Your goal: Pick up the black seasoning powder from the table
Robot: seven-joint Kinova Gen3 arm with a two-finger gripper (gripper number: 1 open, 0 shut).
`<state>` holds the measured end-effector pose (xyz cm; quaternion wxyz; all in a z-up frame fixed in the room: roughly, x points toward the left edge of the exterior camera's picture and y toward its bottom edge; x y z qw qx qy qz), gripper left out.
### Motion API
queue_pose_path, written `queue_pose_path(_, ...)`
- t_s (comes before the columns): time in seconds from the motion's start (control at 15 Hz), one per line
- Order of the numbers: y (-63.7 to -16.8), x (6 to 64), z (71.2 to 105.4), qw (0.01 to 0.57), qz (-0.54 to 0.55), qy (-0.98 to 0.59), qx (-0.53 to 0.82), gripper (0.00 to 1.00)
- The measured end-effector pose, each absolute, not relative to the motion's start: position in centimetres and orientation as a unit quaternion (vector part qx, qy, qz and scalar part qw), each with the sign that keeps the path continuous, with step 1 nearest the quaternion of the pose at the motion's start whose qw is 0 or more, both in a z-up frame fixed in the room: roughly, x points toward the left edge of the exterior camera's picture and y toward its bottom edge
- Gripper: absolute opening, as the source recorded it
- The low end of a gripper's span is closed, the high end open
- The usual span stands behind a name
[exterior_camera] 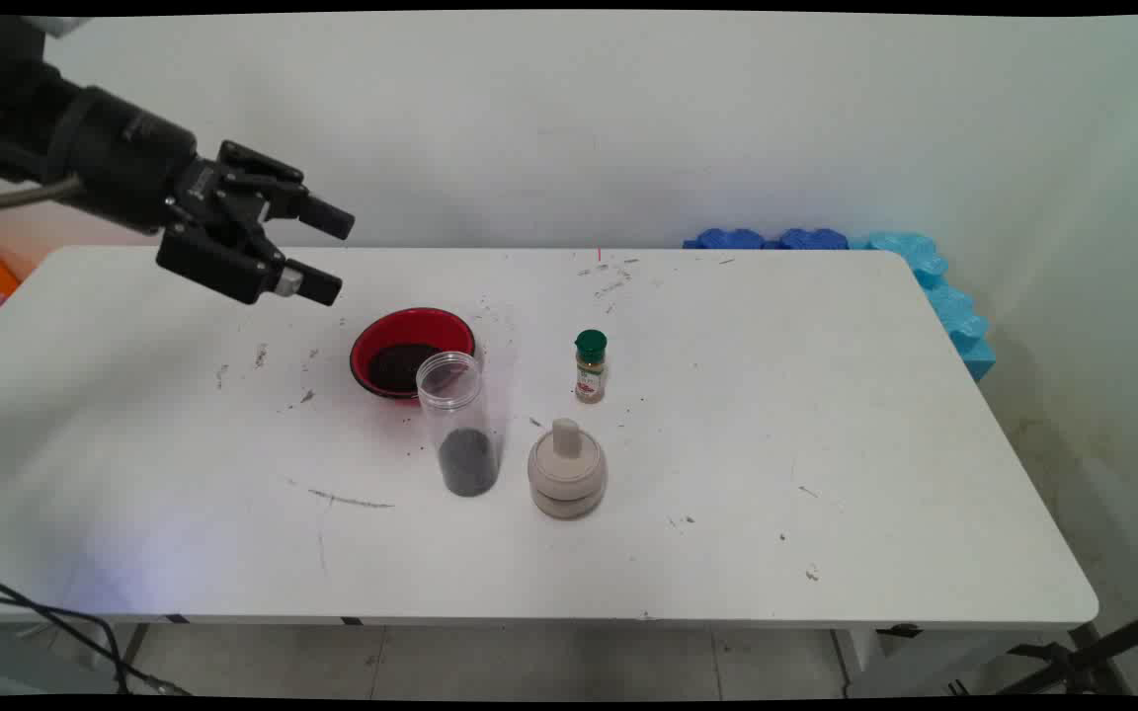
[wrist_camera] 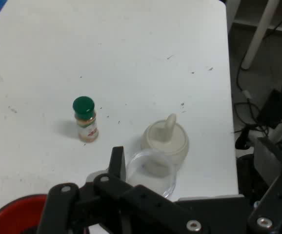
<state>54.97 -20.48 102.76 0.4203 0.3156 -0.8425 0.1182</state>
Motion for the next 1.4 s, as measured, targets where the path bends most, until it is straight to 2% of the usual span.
queue_pose_path(0.67, -19.7, 57.7, 94.9, 0.409, 0.132, -0.837, 0.34, 1.0)
queue_pose_path(1.4, -21.1, 55.7, 86.7, 0.403, 0.114, -0.855, 0.307, 1.0)
